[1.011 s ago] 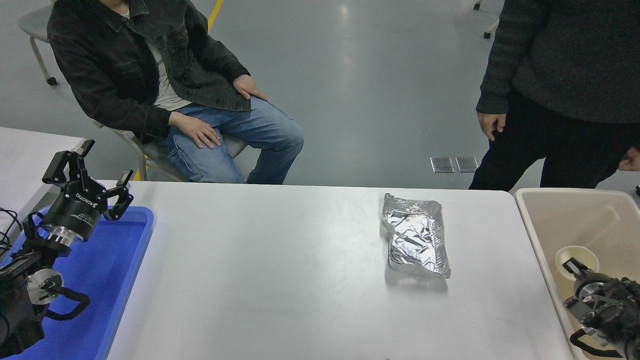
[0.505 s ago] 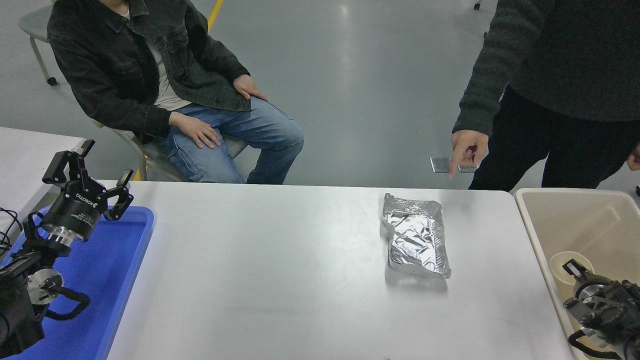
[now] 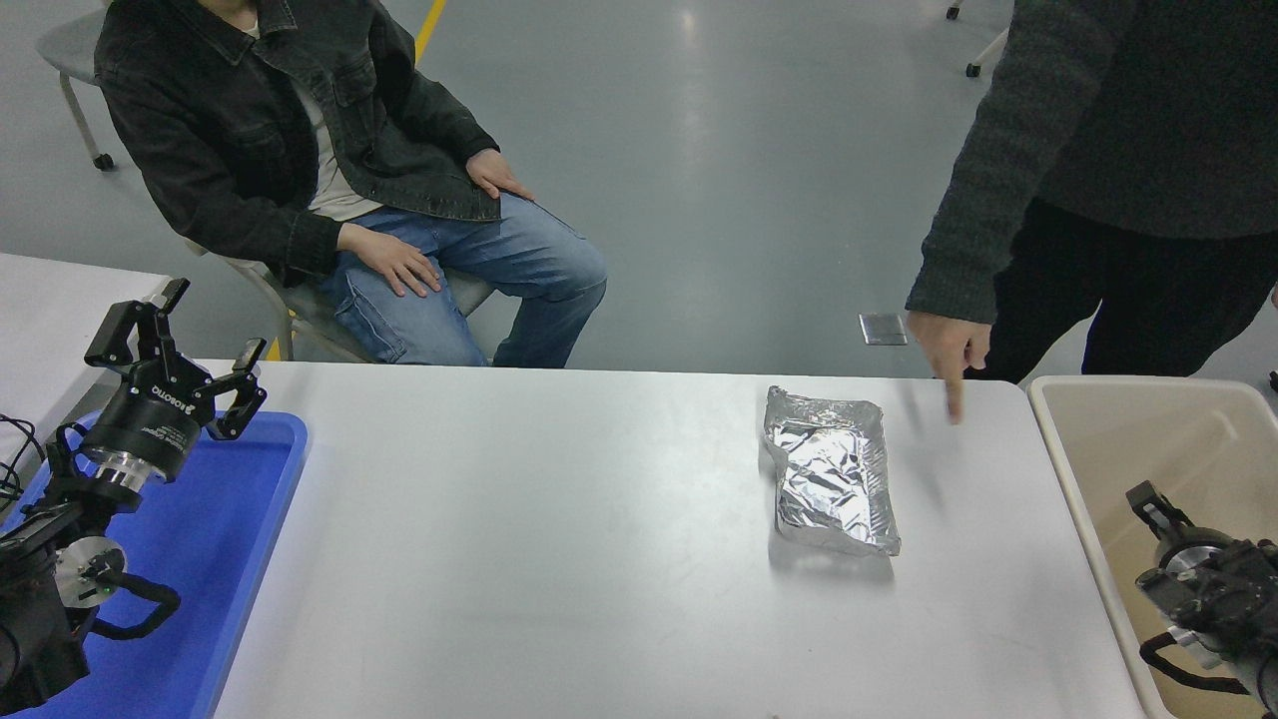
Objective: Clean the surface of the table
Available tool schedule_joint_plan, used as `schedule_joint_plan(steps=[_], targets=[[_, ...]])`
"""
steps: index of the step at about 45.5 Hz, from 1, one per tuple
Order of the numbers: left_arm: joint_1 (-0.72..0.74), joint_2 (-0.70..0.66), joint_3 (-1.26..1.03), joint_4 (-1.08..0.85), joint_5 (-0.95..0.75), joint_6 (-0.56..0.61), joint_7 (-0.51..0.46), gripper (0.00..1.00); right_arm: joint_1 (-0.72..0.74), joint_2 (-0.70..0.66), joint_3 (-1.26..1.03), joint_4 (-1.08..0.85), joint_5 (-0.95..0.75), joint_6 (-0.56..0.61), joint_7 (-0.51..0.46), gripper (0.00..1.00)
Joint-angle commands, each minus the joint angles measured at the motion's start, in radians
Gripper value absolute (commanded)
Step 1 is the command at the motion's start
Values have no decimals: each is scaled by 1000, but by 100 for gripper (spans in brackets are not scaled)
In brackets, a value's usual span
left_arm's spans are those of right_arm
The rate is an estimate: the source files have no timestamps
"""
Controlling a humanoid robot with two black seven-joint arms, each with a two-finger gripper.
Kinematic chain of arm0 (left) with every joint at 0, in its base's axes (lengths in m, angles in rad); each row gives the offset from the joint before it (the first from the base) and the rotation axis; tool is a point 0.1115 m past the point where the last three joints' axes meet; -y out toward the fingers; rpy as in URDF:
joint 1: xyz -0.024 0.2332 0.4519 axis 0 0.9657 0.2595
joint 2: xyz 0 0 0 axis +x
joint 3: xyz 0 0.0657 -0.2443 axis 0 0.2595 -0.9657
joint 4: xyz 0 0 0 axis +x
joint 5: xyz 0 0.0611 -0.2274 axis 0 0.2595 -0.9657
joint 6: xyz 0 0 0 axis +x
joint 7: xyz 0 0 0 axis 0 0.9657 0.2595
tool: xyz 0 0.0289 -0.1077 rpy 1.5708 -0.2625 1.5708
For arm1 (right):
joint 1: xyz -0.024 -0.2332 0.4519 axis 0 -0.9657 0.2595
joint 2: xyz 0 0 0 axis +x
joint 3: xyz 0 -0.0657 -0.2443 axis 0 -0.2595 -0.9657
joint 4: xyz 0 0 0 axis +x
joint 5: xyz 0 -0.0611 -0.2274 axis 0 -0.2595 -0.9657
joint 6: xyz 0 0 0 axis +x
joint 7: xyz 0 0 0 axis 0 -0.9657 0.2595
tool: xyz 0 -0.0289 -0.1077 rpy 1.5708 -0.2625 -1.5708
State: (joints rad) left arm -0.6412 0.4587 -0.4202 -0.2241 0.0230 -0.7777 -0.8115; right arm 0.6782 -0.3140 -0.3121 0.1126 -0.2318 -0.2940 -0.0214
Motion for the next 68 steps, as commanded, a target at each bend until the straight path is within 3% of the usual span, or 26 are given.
schedule_joint_plan(steps=[1, 16, 33, 41, 52, 68], targets=[[0, 0, 0, -1, 0, 0, 0, 100, 26, -39, 67, 45, 0, 9, 3, 100], [0, 0, 0, 0, 0, 0, 0, 100, 80, -276, 316, 468, 0, 6, 15, 100], [0, 0, 0, 0, 0, 0, 0, 100, 67, -412, 626, 818, -1, 6, 28, 100], [0, 0, 0, 0, 0, 0, 0, 100, 41, -392, 755, 900, -12, 7, 69, 100], [0, 0, 0, 0, 0, 0, 0, 100, -61, -243, 973, 914, -21, 7, 176, 100], [0, 0, 0, -1, 0, 0, 0, 100, -109, -80, 1032, 920, -107, 7, 265, 100]])
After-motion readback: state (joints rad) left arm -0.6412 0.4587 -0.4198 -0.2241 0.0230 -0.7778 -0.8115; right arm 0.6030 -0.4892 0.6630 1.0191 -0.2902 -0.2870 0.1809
